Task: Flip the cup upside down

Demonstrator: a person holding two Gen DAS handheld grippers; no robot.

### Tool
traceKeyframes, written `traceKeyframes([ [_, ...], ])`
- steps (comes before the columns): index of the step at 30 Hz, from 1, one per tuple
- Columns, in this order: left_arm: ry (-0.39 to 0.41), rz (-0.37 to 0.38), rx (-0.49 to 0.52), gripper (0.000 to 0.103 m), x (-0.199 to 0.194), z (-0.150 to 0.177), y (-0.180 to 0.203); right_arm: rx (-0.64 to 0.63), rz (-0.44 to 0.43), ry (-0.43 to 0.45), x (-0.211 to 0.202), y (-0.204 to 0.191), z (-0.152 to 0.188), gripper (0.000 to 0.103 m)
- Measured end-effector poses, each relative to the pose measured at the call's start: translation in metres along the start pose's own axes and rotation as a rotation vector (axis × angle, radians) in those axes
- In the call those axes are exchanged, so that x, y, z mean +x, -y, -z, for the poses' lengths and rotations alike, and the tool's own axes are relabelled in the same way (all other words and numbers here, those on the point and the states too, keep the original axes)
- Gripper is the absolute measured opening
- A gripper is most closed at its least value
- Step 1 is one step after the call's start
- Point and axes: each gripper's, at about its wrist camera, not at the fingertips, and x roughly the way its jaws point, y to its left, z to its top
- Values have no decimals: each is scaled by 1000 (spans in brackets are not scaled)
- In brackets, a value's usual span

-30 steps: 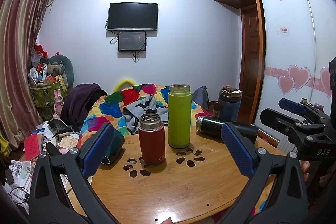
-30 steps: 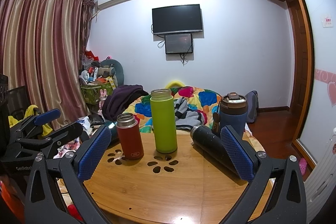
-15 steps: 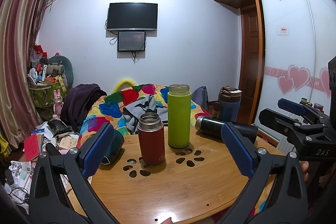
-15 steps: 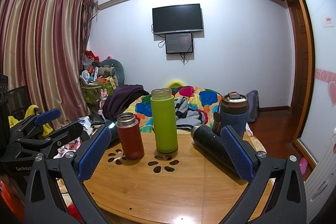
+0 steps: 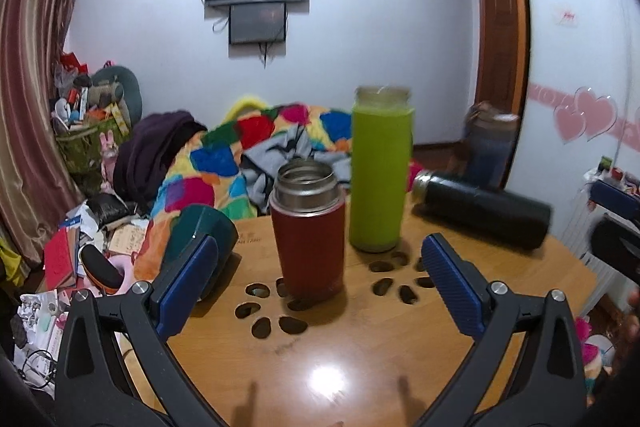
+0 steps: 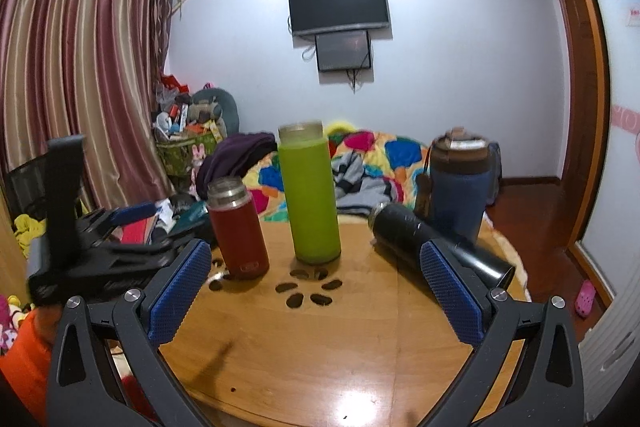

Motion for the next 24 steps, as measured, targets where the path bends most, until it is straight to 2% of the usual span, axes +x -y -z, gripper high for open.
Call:
traceKeyframes([
  [6,-52,3,-35,103,52,-6,-13,23,-17,-73,25,8,12,103],
  [8,-73,8,-55,95,68,-8,-15,28,-15,-86,31,11,16,103],
  [10,-94,22,-64,78,77,-8,-15,22,-10,-100,38,11,21,103],
  [11,-106,28,-70,75,81,-9,-15,19,-9,-103,41,11,23,103],
  [13,-114,49,-84,62,88,-8,-16,10,-7,-107,45,11,26,103],
  [19,-110,71,-57,62,78,-4,-12,-27,-18,-123,52,5,34,103],
  [24,-120,139,-30,62,58,2,-2,-70,-50,-139,55,-2,43,103],
])
